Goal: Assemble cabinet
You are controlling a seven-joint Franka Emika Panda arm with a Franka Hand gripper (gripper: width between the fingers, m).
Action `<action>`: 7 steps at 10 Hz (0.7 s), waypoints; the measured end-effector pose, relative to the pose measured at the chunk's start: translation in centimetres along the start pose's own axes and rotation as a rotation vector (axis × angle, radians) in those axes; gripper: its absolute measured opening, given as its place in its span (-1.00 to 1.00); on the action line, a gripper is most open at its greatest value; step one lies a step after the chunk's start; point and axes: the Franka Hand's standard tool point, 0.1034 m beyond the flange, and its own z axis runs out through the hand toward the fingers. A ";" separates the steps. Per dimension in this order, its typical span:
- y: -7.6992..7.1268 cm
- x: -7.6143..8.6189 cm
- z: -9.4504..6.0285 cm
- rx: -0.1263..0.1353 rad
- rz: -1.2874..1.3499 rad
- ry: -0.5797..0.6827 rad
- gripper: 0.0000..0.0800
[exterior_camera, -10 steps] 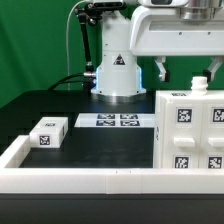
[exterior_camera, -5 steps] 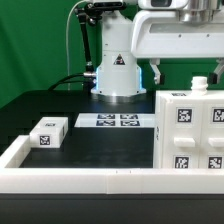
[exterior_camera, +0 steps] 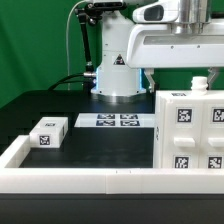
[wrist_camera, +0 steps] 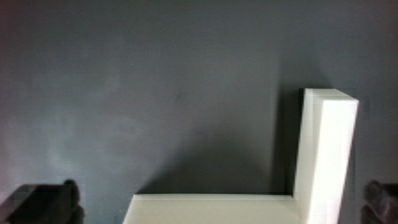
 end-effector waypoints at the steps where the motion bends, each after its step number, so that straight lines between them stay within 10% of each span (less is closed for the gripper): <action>1: 2.8 0.0 0.2 -0.007 -0.006 -0.003 0.99; 5: 10.0 -2.0 2.0 -0.008 0.021 -0.014 0.99; 7: 11.3 -2.1 1.9 -0.012 0.015 -0.014 0.99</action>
Offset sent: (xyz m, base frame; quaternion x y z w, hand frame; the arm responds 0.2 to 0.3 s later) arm -0.0273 -0.0698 -0.0202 0.0194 0.0107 0.0493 0.9985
